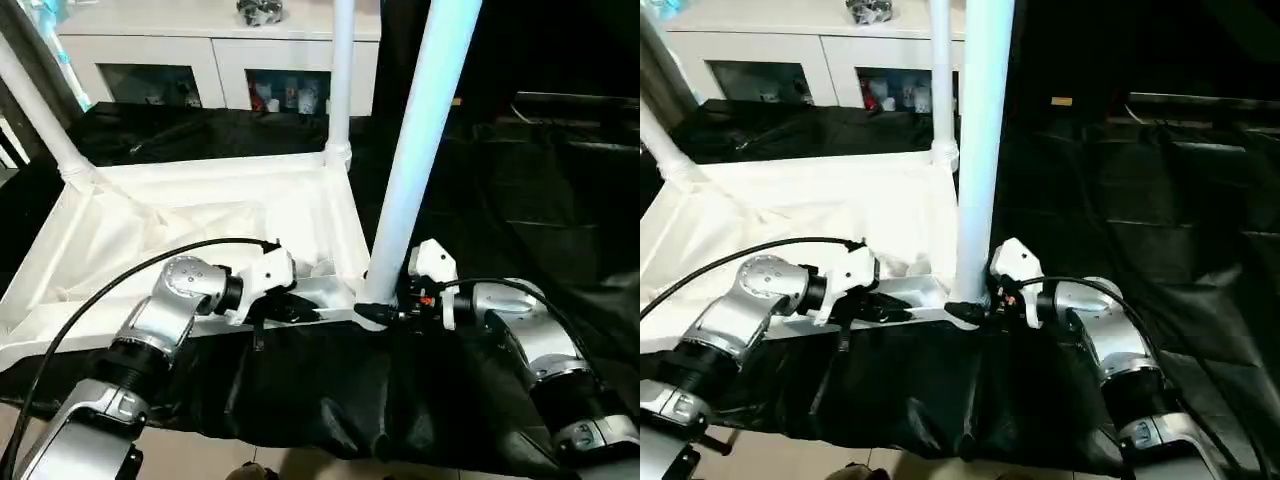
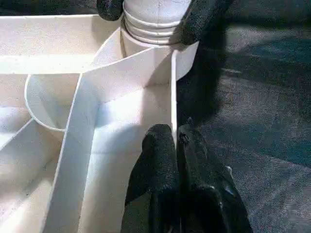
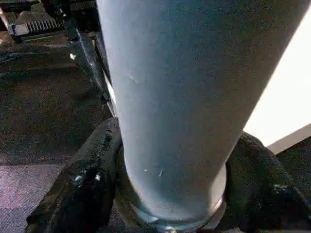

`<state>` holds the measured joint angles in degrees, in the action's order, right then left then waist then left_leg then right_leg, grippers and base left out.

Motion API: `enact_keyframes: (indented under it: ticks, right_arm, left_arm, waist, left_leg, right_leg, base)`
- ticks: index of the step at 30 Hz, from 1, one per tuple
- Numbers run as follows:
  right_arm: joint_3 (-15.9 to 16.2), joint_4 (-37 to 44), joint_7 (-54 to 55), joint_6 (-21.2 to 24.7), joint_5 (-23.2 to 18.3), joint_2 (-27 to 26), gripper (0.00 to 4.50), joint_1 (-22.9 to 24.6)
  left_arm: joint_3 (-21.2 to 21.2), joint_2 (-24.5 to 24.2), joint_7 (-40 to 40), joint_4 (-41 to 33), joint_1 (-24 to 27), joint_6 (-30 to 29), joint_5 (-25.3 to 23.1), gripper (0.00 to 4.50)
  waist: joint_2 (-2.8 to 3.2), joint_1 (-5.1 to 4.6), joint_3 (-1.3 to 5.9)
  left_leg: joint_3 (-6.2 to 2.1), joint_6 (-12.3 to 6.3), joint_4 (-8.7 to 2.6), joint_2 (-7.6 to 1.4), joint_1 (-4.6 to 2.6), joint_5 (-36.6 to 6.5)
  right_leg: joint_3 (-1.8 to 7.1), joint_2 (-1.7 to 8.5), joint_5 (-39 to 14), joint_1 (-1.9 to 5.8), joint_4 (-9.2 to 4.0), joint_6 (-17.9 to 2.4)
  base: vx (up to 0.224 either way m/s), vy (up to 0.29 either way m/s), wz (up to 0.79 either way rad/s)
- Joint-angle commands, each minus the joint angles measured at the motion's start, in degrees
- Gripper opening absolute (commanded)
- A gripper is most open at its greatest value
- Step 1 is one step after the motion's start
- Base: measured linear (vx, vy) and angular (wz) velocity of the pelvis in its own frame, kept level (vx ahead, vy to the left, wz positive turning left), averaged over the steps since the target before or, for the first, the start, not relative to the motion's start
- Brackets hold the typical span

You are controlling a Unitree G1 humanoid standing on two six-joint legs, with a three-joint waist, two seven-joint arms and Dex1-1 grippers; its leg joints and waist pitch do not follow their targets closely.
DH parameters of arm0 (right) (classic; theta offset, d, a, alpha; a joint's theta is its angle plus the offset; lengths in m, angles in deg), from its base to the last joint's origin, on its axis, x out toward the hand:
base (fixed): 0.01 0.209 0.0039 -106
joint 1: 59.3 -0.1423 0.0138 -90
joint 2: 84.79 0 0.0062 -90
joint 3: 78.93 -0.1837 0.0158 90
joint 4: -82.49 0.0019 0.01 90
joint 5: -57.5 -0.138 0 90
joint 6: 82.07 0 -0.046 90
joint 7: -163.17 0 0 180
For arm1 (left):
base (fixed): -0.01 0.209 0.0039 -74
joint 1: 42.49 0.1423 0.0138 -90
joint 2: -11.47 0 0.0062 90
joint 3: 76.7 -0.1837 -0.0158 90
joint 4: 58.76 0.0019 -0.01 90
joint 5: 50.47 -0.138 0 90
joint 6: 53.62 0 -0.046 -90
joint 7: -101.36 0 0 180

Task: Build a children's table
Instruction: Rotate leg to tighten

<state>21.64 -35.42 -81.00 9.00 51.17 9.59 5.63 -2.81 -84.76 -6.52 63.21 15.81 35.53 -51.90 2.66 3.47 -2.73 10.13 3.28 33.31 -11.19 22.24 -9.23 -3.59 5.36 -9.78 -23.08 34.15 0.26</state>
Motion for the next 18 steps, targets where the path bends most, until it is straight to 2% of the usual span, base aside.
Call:
enact_keyframes:
  ticks: [1,5,6,7,8,10,12,13,14,15,16,18]
  right_arm:
    - [2.14,0.87,-2.39,-1.19,0.09,-0.84,2.66,-0.45]
    - [2.07,1.59,-1.07,-0.8,-0.22,-1.19,2.64,0.55]
    - [0.86,0.4,4.35,0.03,0.62,-3.02,2.64,0.7]
    - [0.17,-0.57,7.41,0.21,1.21,-4.03,2.64,0.59]
    - [-0.85,-1.77,11.67,0.2,1.79,-5.59,2.64,0.49]
    - [-1.98,-3.56,18.2,-0.06,3.06,-7.86,2.64,0.23]
    - [-2.7,-4.88,23.72,-0.21,4.11,-10.0,2.64,-0.05]
    - [-3.27,-5.56,27.0,0.39,4.28,-11.71,2.64,-0.33]
    - [-3.73,-6.2,30.09,0.77,4.54,-13.27,2.64,-0.67]
    - [-4.12,-7.06,33.5,0.93,4.84,-15.02,2.64,-1.13]
    - [-4.37,-7.77,36.19,1.26,5.08,-16.5,2.64,-1.62]
    - [-4.66,-9.46,41.5,1.38,6.24,-19.59,2.64,-2.94]
  left_arm:
    - [0.31,-0.32,-0.98,-0.06,-1.4,0.73,0.21,0.0]
    - [0.08,0.19,-1.68,0.06,-1.08,0.99,0.05,0.0]
    - [-0.2,1.4,-4.95,0.8,-1.36,0.2,-1.37,0.0]
    - [-0.41,1.99,-6.63,1.31,-1.59,-0.2,-2.16,0.0]
    - [-0.61,3.06,-9.16,1.98,-1.92,-0.8,-3.13,0.0]
    - [-0.51,5.19,-12.76,2.69,-2.35,-2.08,-3.78,0.0]
    - [-0.43,7.37,-15.28,2.8,-2.54,-3.18,-3.83,0.0]
    - [-0.57,8.87,-17.14,2.98,-2.78,-3.76,-4.16,0.0]
    - [-0.72,10.3,-18.68,3.1,-3.02,-4.38,-4.39,0.0]
    - [-0.85,12.04,-20.59,3.38,-3.39,-4.94,-4.58,0.0]
    - [-0.89,13.56,-22.39,3.64,-3.75,-5.6,-4.75,0.0]
    - [-1.38,16.11,-24.84,4.08,-4.37,-6.2,-5.32,0.0]
  waist:
    - [-0.82,0.05,3.97]
    - [-0.71,0.11,3.95]
    - [-0.82,0.08,3.93]
    - [-0.68,-0.02,3.83]
    - [-0.96,-0.3,3.75]
    - [-0.89,-0.45,3.52]
    - [-0.79,-0.61,3.38]
    - [-0.91,-0.8,3.43]
    - [-0.6,-0.84,3.34]
    - [-0.76,-1.11,3.33]
    - [-0.48,-1.28,3.36]
    - [-0.65,-1.74,3.33]
  left_leg:
    - [-0.06,-3.56,-3.6,-1.76,-1.08,-13.94]
    - [-0.09,-3.57,-3.62,-1.78,-1.08,-13.9]
    - [-0.06,-3.54,-3.61,-1.77,-1.1,-13.91]
    - [-0.1,-3.11,-3.72,-1.74,-1.13,-14.3]
    - [-0.08,-2.74,-3.82,-1.78,-1.11,-14.67]
    - [-0.25,-1.14,-4.04,-1.58,-1.4,-17.44]
    - [-0.26,-0.35,-4.12,-1.55,-1.64,-18.74]
    - [-0.42,0.04,-4.23,-1.53,-1.52,-19.38]
    - [-0.47,0.27,-4.29,-1.55,-1.57,-19.73]
    - [-0.5,0.5,-4.32,-1.46,-1.58,-20.64]
    - [-0.66,0.56,-4.34,-1.36,-1.57,-21.45]
    - [-0.61,0.55,-4.29,-1.24,-1.53,-21.99]
  right_leg:
    - [1.89,2.46,-10.45,2.71,-3.49,-14.91]
    - [1.89,2.49,-11.22,2.7,-3.52,-14.7]
    - [1.91,2.49,-11.39,2.67,-3.55,-14.6]
    - [1.97,2.52,-12.25,2.49,-3.63,-14.37]
    - [2.05,2.56,-13.05,2.44,-3.78,-14.2]
    - [1.98,2.62,-18.84,2.31,-4.35,-12.4]
    - [2.01,2.64,-21.1,2.04,-4.7,-11.7]
    - [2.01,2.65,-22.37,2.09,-4.81,-10.78]
    - [2.04,2.64,-22.58,1.93,-4.85,-10.66]
    - [1.98,2.57,-23.2,1.86,-4.99,-10.42]
    - [1.9,2.63,-23.92,1.98,-5.07,-10.08]
    - [1.95,2.52,-24.21,1.72,-5.32,-9.87]
  base:
    - [0.0,0.0,0.0]
    - [0.0,0.0,0.0]
    - [0.0,0.0,0.0]
    - [0.0,0.0,0.0]
    - [0.0,0.0,0.0]
    - [0.0,0.0,0.0]
    - [0.0,0.0,0.0]
    - [0.0,0.0,0.0]
    - [0.0,0.0,0.0]
    - [0.0,0.0,0.0]
    - [0.0,0.0,0.0]
    - [0.0,0.0,0.0]
